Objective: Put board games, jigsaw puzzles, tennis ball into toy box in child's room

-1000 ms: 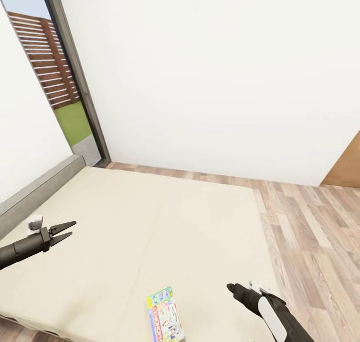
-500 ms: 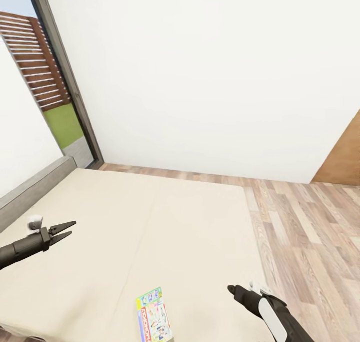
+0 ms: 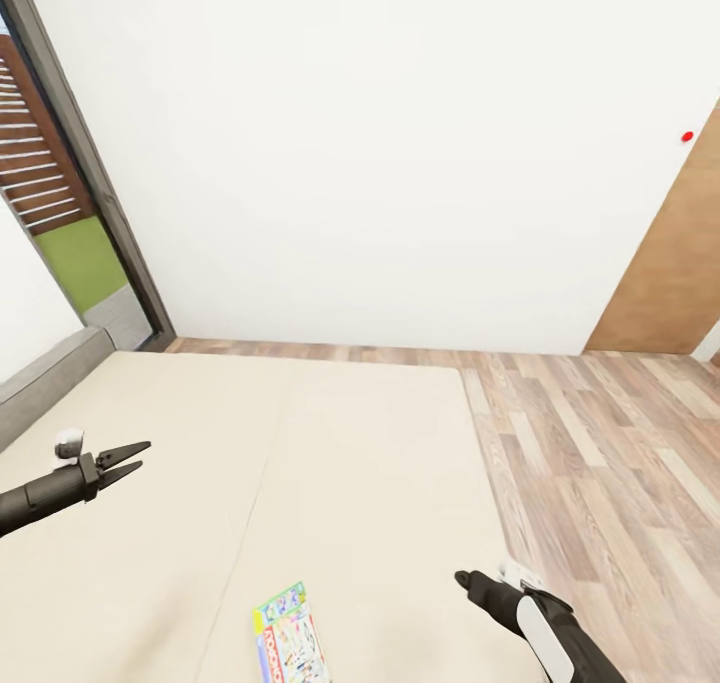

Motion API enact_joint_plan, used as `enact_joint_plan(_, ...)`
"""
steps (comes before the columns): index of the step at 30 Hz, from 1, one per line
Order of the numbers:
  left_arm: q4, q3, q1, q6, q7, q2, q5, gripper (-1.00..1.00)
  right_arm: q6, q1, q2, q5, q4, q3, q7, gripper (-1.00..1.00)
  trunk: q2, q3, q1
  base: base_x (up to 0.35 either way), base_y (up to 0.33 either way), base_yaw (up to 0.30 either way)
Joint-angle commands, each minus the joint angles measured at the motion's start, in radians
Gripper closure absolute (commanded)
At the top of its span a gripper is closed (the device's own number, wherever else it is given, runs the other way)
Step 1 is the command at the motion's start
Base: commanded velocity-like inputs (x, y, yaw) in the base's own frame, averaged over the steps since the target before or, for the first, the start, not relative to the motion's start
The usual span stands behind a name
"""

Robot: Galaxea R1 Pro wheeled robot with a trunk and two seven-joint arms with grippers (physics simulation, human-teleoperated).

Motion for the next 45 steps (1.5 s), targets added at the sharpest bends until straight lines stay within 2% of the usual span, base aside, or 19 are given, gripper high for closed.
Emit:
enact_joint_plan(1,0.0,0.0,0.0,0.007,-0.001,0.001,0.003,-1.0,0.004,-0.001,0.0,-0.01,-0.002,0.001,-0.008,-1.0,-0.002,-0.001,0.001,0.0,0.102,-0.203)
enact_joint_plan(27,0.0,0.0,0.0,0.006,-0.002,0.003,0.003,-1.0,0.004,-0.001,0.0,-0.01,-0.002,0.001,-0.008,-1.0,-0.002,0.0,0.001,0.017,0.028,-0.022)
enact_joint_plan(36,0.0,0.001,0.0,0.006,-0.002,0.003,0.003,-1.0,0.004,-0.001,-0.001,-0.01,-0.002,0.0,-0.008,-1.0,-0.002,0.007,0.001,0.011,0.009,-0.158)
enact_joint_plan(45,0.0,0.001,0.0,0.006,-0.002,0.003,0.003,-1.0,0.004,-0.001,-0.001,-0.011,-0.002,0.0,-0.008,-1.0,-0.002,0.007,0.001,0.0,0.0,-0.025)
